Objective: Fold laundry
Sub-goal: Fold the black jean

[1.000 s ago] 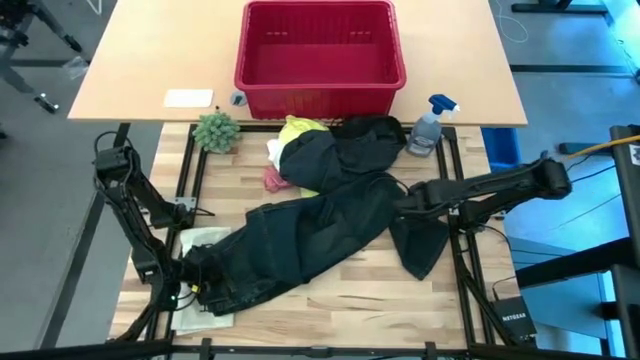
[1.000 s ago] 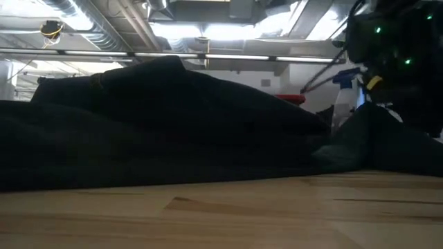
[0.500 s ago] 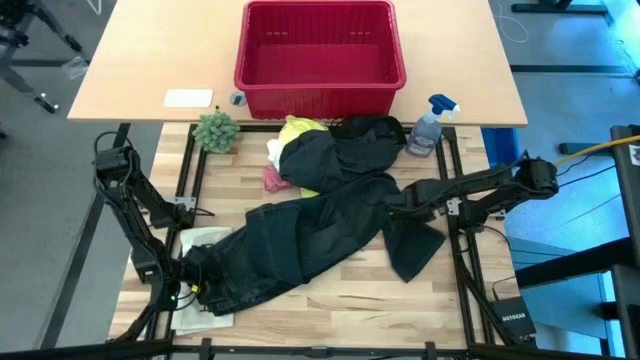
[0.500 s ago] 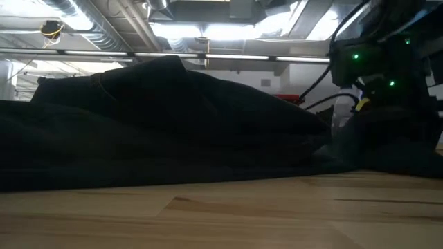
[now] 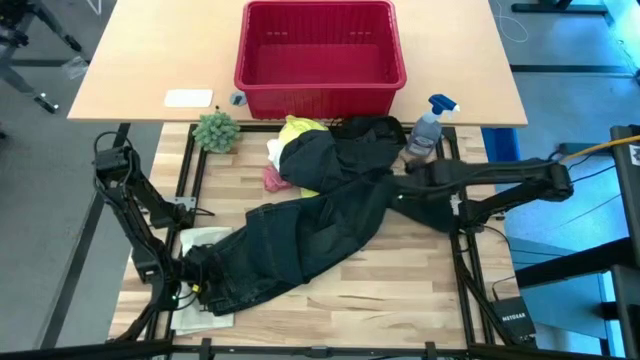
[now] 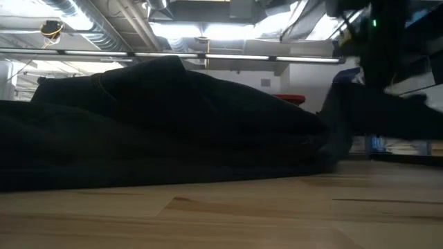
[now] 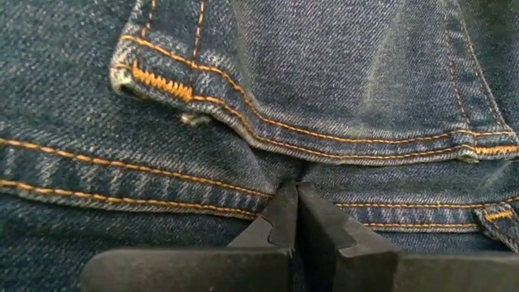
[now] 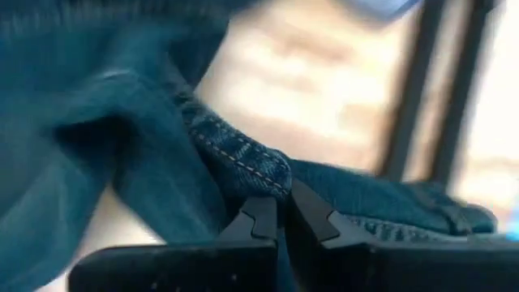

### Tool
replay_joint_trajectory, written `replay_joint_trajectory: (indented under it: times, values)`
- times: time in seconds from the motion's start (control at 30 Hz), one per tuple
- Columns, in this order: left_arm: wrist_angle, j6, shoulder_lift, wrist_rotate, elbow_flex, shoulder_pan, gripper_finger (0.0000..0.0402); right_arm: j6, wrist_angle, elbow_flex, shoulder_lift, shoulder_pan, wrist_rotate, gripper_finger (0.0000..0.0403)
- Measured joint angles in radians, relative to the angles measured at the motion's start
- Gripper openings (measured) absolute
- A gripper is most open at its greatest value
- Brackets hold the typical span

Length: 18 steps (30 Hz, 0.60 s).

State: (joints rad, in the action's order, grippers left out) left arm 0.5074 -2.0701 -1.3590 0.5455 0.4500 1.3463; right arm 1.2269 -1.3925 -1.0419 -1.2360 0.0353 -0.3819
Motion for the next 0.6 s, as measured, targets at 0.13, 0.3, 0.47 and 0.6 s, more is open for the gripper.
replay_joint_trajectory:
  times: [0.13,0.3,0.47,0.6]
  values:
    - [0.001,0.008,0.000,-0.010,0.001,-0.009,0.0000,-0.032,-0.178,-0.121,-0.009,0.073,-0.119,0.0002]
    - [0.001,0.011,-0.003,-0.017,0.002,-0.019,0.0000,-0.162,-0.175,-0.112,-0.012,0.239,-0.163,0.0001]
    - [-0.002,0.013,-0.004,-0.017,0.002,-0.019,0.0000,-0.318,-0.176,-0.067,-0.021,0.401,-0.269,0.0001]
    - [-0.003,0.013,-0.004,-0.017,0.002,-0.019,0.0000,-0.473,-0.179,-0.068,-0.019,0.503,-0.323,0.0003]
